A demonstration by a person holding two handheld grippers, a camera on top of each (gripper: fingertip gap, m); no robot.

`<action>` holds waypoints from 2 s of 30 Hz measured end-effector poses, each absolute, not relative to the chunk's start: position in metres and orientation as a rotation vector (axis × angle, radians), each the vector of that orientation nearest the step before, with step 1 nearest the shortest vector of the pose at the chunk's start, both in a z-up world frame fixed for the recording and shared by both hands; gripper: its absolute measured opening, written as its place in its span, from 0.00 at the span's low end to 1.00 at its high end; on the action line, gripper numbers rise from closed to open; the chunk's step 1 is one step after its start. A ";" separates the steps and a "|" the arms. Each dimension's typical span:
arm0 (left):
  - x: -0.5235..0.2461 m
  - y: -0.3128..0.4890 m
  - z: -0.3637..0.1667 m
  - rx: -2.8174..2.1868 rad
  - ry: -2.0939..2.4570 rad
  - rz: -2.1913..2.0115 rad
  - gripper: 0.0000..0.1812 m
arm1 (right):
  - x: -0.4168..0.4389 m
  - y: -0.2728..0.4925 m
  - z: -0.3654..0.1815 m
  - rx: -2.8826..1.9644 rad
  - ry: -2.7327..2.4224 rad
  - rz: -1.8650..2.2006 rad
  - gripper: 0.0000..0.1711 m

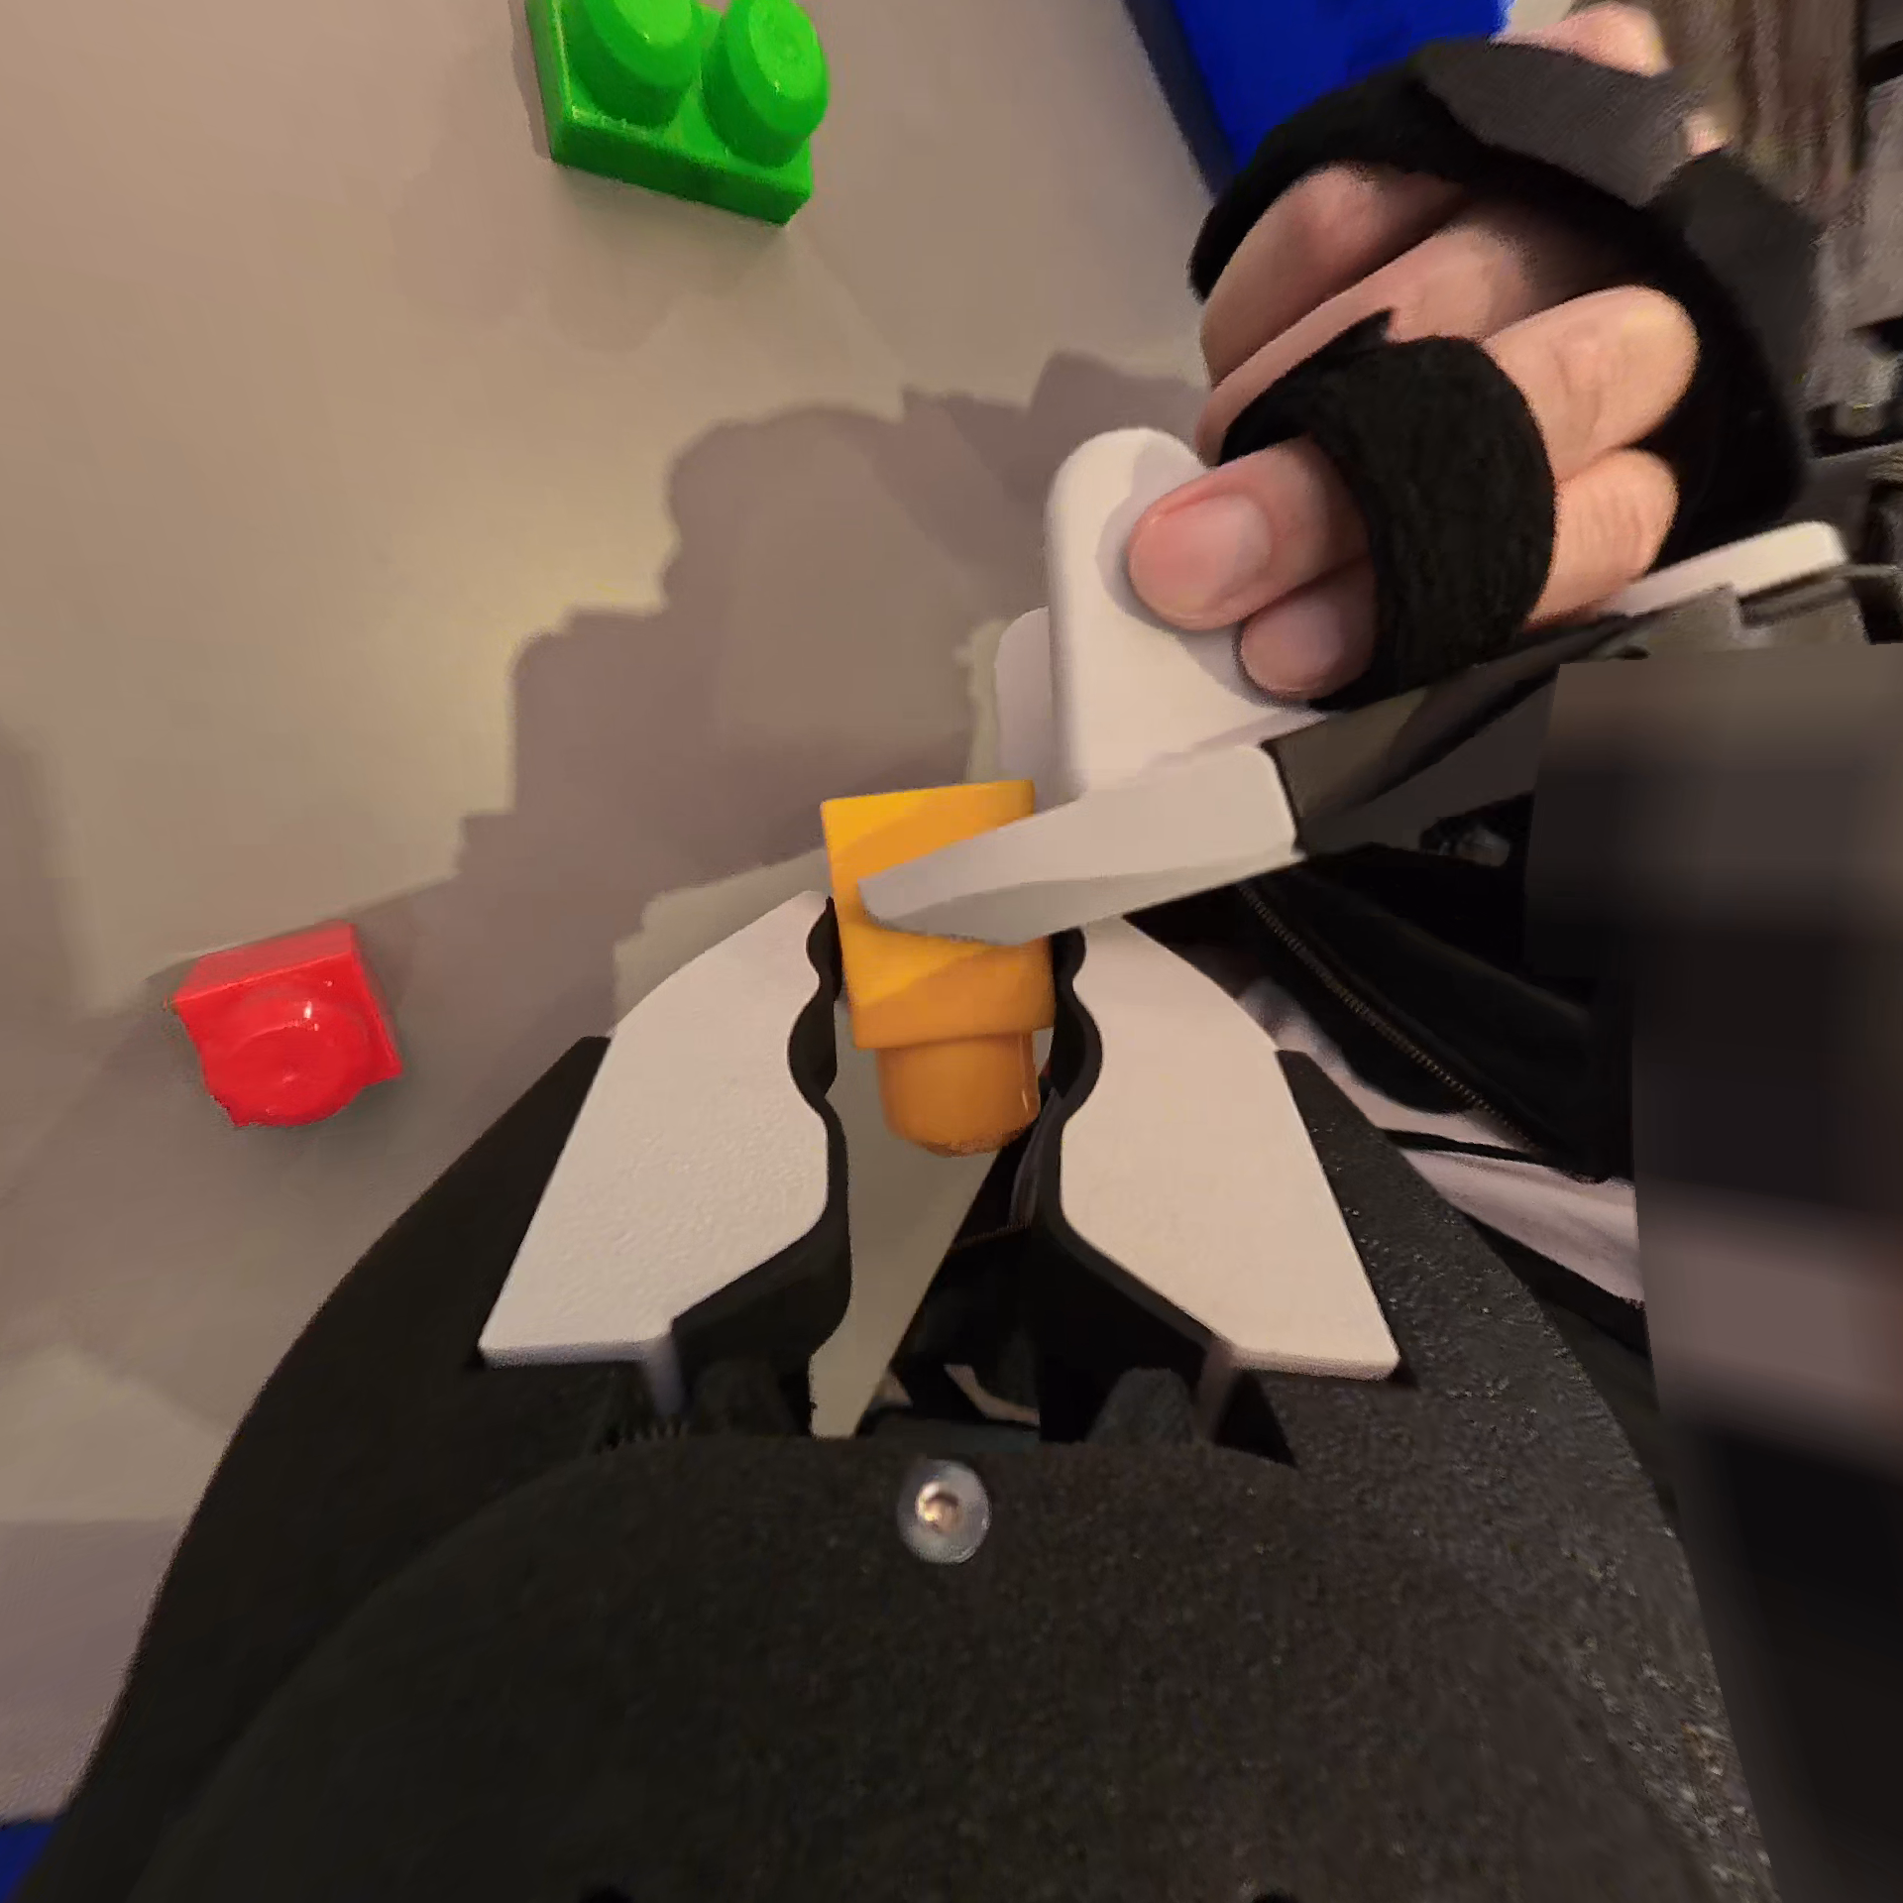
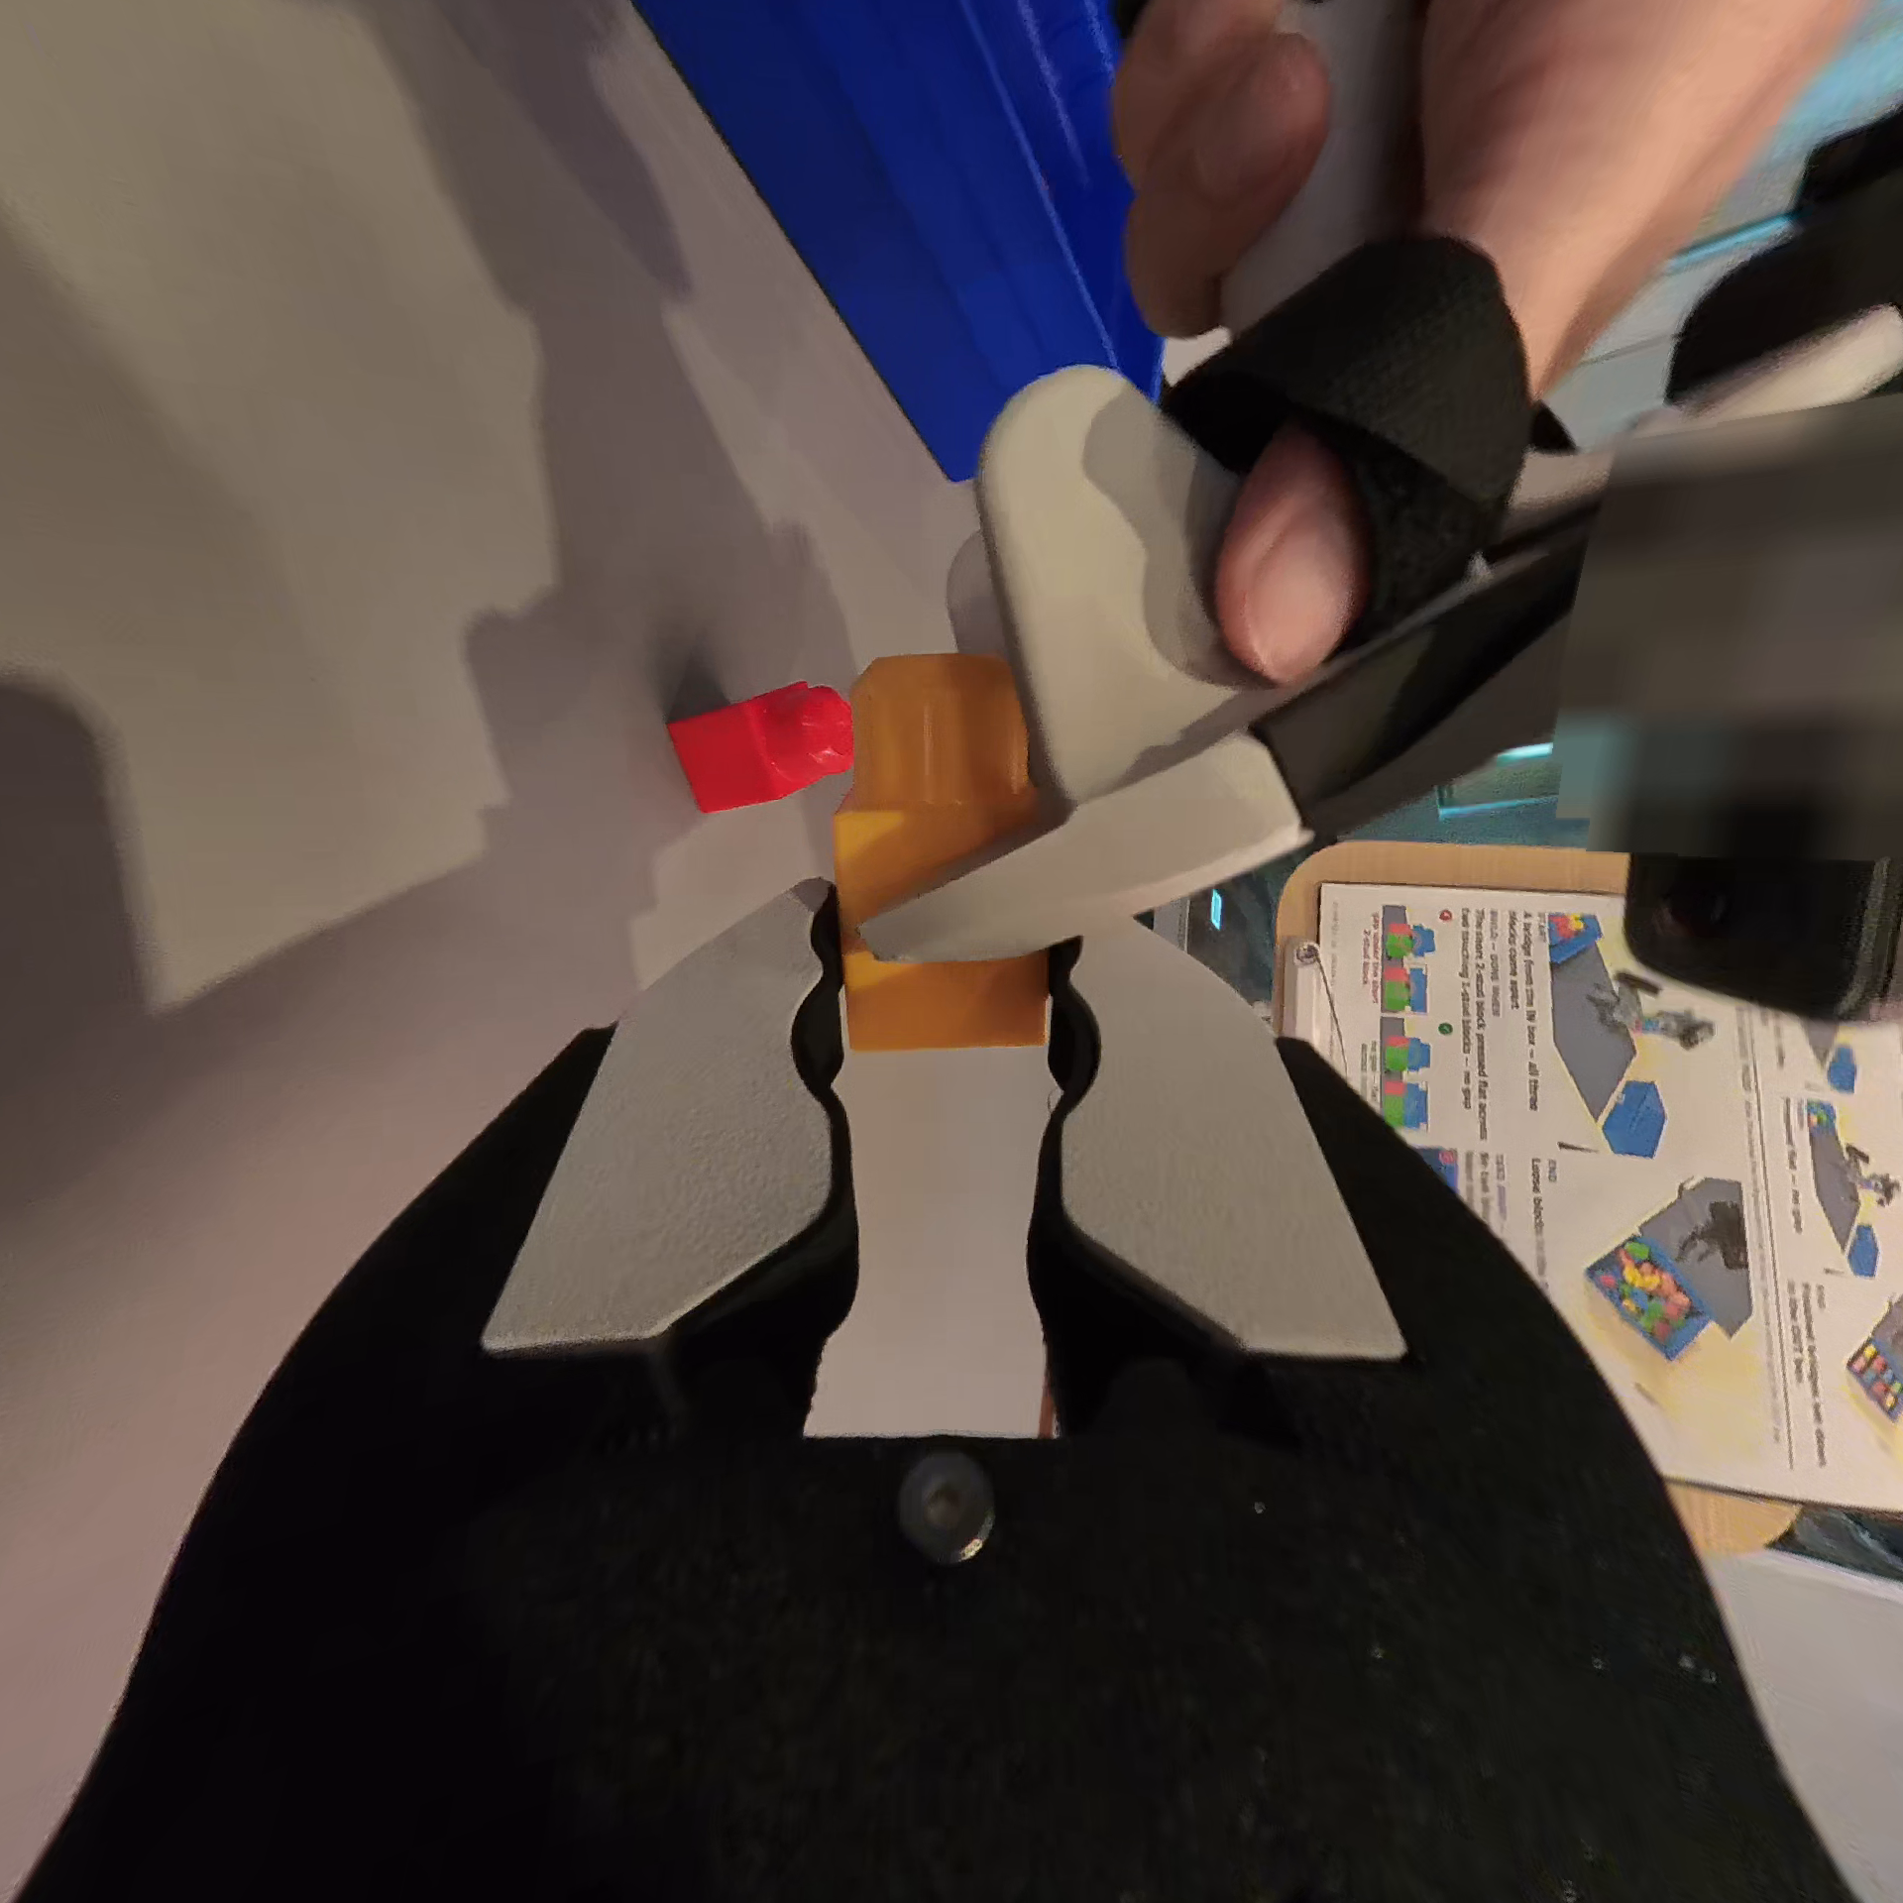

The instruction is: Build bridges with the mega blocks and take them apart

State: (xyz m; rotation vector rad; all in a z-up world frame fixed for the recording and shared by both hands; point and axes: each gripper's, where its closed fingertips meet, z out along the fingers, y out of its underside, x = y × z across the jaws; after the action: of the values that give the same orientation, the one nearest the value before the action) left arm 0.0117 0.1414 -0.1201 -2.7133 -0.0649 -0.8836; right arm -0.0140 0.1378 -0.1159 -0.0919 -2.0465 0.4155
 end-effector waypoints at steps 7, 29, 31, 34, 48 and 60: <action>-0.012 0.144 -0.079 -2.334 -0.115 -0.856 0.21 | -0.008 0.152 -0.137 -0.412 -2.022 0.663 0.21; 0.007 0.115 -0.084 -1.658 0.174 -0.417 0.20 | 0.006 0.119 -0.118 -0.862 -1.923 1.573 0.21; 0.013 0.119 -0.080 -1.624 0.187 -0.419 0.19 | 0.008 0.115 -0.115 -0.838 -1.929 1.605 0.21; 0.019 0.124 -0.081 -1.627 0.206 -0.426 0.18 | 0.010 0.113 -0.111 -0.815 -1.922 1.624 0.21; 0.032 0.148 -0.120 -1.770 0.229 -0.362 0.16 | 0.020 0.138 -0.133 -0.827 -1.979 1.450 0.32; 0.029 0.153 -0.144 -1.883 0.232 -0.324 0.16 | 0.022 0.138 -0.162 -0.878 -2.119 1.309 0.22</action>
State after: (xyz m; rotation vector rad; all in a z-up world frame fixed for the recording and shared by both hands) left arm 0.0295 0.1529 -0.1444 -1.8828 0.2319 -0.3242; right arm 0.0223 0.1385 -0.1619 -0.8778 -2.1194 1.3088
